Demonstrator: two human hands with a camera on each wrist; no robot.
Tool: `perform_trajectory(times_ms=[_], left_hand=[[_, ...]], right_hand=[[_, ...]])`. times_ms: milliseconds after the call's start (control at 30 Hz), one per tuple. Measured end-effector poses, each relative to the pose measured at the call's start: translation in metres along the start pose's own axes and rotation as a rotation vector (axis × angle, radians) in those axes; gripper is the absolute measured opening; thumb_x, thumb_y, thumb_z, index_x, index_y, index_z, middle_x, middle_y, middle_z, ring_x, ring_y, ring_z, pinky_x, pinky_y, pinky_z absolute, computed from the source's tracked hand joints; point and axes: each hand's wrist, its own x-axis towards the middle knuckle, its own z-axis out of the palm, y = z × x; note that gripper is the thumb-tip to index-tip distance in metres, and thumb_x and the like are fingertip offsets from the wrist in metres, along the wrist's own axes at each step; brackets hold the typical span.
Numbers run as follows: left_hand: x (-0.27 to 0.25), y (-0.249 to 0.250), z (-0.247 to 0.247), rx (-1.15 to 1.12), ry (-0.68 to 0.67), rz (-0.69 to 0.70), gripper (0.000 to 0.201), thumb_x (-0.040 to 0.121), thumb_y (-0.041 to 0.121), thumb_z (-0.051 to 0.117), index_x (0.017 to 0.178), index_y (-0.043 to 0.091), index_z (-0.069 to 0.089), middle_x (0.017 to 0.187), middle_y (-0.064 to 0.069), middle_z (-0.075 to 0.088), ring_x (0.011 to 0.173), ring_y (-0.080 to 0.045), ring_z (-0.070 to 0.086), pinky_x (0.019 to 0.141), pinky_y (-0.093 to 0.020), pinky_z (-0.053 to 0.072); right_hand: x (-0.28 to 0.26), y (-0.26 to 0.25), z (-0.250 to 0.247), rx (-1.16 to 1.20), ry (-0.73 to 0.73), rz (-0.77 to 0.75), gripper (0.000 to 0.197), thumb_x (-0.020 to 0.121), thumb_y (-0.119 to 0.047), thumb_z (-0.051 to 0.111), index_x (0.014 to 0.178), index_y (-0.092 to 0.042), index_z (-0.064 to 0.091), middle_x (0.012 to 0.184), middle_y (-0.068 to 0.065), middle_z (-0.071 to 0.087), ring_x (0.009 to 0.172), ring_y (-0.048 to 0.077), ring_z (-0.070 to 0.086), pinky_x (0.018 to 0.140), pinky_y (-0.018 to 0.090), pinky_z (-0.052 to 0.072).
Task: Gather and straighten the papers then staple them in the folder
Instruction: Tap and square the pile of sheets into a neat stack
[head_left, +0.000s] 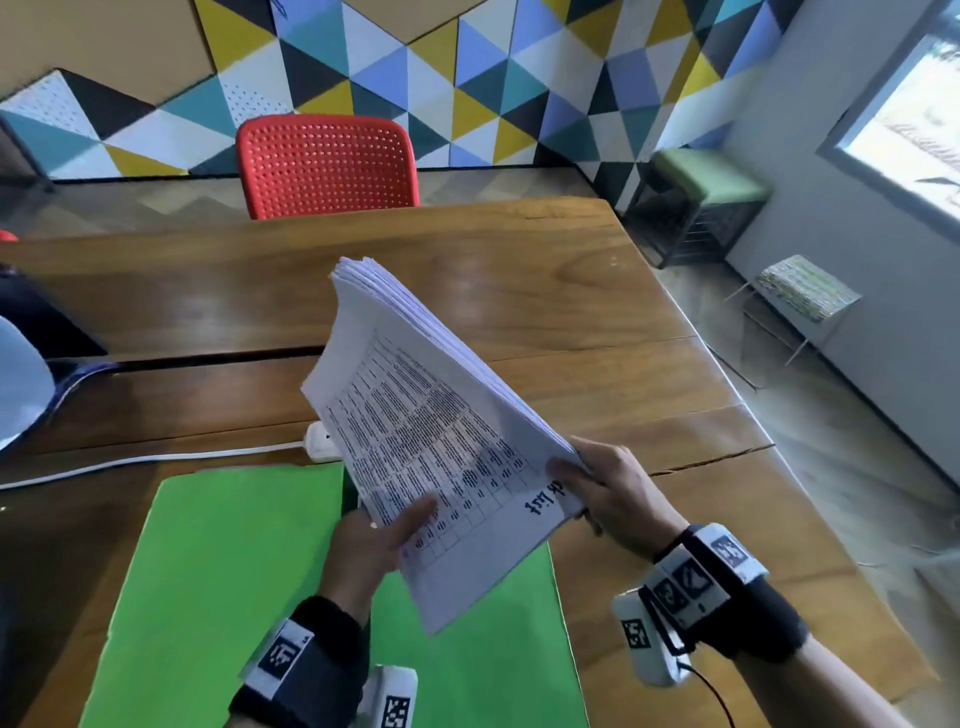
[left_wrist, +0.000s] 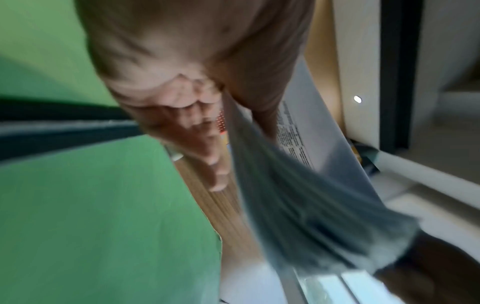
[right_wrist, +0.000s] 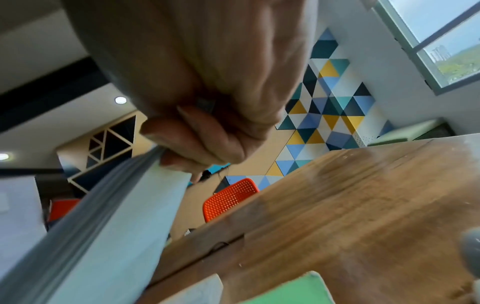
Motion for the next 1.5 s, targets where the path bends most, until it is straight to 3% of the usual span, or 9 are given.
perform_trajectory(times_ms=[133, 233, 333, 533, 700, 867, 1033, 1167, 1500], left_hand=[[-0.024, 0.028, -0.018, 0.528, 0.46, 0.567, 0.103, 0.048, 0.062, 0.081, 0.122, -0.001, 0.046, 0.11, -0.017, 0.055, 0.098, -0.032, 0.054, 0.086, -0.042, 0.047], [-0.051, 0.066, -0.009, 0.783, 0.4, 1.034, 0.096, 0.059, 0.051, 0.084, 0.129, 0.002, 0.042, 0.124, -0.018, 0.053, 0.115, -0.028, 0.045, 0.098, -0.047, 0.037], [-0.055, 0.091, 0.003, 1.04, 0.183, 1.126, 0.082, 0.075, 0.05, 0.072, 0.137, 0.004, 0.044, 0.132, -0.013, 0.056, 0.121, -0.026, 0.053, 0.099, -0.047, 0.043], [-0.057, 0.1, -0.002, 1.043, 0.002, 1.145, 0.02, 0.089, 0.039, 0.06, 0.078, 0.023, 0.066, 0.062, 0.006, 0.065, 0.056, -0.021, 0.063, 0.048, -0.029, 0.047], [-0.048, 0.096, -0.016, 0.342, -0.016, 0.722, 0.04, 0.077, 0.038, 0.078, 0.056, 0.01, 0.057, 0.042, 0.011, 0.039, 0.042, -0.01, 0.027, 0.042, -0.025, 0.022], [-0.037, 0.073, -0.029, -0.325, -0.189, 0.205, 0.02, 0.079, 0.006, 0.073, 0.099, 0.003, 0.073, 0.089, -0.006, 0.079, 0.076, -0.015, 0.074, 0.06, -0.023, 0.056], [-0.006, -0.001, -0.019, -0.124, -0.212, -0.067, 0.06, 0.062, 0.037, 0.089, 0.105, -0.001, 0.072, 0.108, -0.012, 0.075, 0.102, -0.023, 0.071, 0.099, -0.036, 0.049], [-0.001, -0.044, -0.006, 0.108, -0.073, -0.25, 0.113, 0.058, 0.049, 0.087, 0.14, -0.01, 0.035, 0.142, -0.021, 0.049, 0.129, -0.03, 0.05, 0.109, -0.04, 0.038], [0.029, -0.072, 0.011, 0.311, 0.074, -0.245, 0.097, 0.069, 0.048, 0.081, 0.136, -0.009, 0.041, 0.122, -0.018, 0.062, 0.111, -0.029, 0.058, 0.093, -0.034, 0.046]], right_hand=[[-0.005, -0.023, -0.023, -0.17, -0.039, -0.055, 0.027, 0.095, -0.02, 0.053, 0.074, -0.004, 0.053, 0.057, 0.0, 0.054, 0.046, 0.011, 0.045, 0.044, 0.034, 0.042], [-0.008, -0.046, -0.033, -0.411, -0.064, -0.224, 0.024, 0.095, -0.019, 0.051, 0.074, -0.008, 0.053, 0.054, -0.001, 0.045, 0.048, 0.014, 0.04, 0.047, 0.033, 0.038], [-0.014, -0.074, -0.043, -0.619, -0.119, -0.441, 0.031, 0.092, -0.025, 0.037, 0.081, -0.013, 0.063, 0.055, -0.003, 0.052, 0.048, 0.02, 0.047, 0.045, 0.032, 0.04], [-0.026, -0.123, -0.072, -0.919, -0.081, -0.696, 0.031, 0.098, -0.035, 0.039, 0.112, -0.022, 0.064, 0.086, -0.005, 0.075, 0.06, 0.019, 0.066, 0.046, 0.035, 0.053], [-0.025, -0.083, -0.097, -0.573, 0.316, -0.4, 0.088, 0.081, -0.061, 0.064, 0.153, -0.029, 0.023, 0.12, -0.004, 0.069, 0.099, 0.012, 0.069, 0.085, 0.038, 0.058], [-0.033, -0.011, -0.029, 0.442, 0.067, 0.175, 0.104, 0.061, -0.077, 0.07, 0.146, -0.026, 0.038, 0.136, 0.002, 0.062, 0.117, 0.013, 0.065, 0.103, 0.048, 0.049], [-0.038, 0.028, 0.061, 0.77, 0.027, 0.406, 0.049, 0.083, -0.043, 0.07, 0.127, -0.027, 0.057, 0.126, -0.006, 0.068, 0.114, 0.012, 0.064, 0.105, 0.04, 0.044], [-0.044, 0.062, 0.105, 0.725, 0.02, 0.432, 0.033, 0.098, -0.012, 0.054, 0.131, -0.007, 0.052, 0.122, 0.018, 0.069, 0.104, 0.026, 0.071, 0.087, 0.042, 0.058], [-0.012, 0.122, 0.108, 0.303, -0.059, 0.494, 0.037, 0.086, -0.042, 0.066, 0.116, -0.024, 0.055, 0.098, 0.002, 0.077, 0.088, 0.019, 0.075, 0.081, 0.053, 0.059]])
